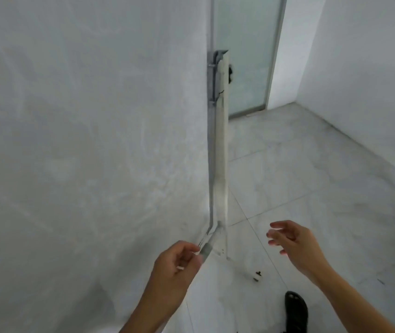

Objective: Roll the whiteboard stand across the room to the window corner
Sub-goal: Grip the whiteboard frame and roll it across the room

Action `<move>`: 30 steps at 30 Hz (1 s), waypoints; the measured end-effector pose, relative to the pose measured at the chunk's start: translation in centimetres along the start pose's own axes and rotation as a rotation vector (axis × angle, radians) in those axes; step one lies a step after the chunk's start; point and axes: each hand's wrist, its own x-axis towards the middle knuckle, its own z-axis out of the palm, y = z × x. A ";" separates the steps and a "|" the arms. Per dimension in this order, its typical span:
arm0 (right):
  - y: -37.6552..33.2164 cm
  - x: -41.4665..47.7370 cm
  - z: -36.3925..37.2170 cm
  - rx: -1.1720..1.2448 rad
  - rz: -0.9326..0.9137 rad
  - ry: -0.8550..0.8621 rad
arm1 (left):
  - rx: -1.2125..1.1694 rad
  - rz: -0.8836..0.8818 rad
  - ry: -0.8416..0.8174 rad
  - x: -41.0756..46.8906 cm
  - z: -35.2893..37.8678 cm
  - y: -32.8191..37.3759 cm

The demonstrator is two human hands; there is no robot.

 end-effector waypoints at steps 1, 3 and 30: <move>0.4 1.9 -1.5 -0.010 -0.009 -0.018 | 0.003 0.012 0.030 1.4 1.5 1.4; 0.8 5.8 -4.7 -0.045 -0.032 -0.060 | 0.017 0.049 0.112 4.4 4.4 4.3; -17.7 30.8 4.2 -0.536 -0.877 -1.168 | 0.201 0.122 1.207 20.7 9.1 22.3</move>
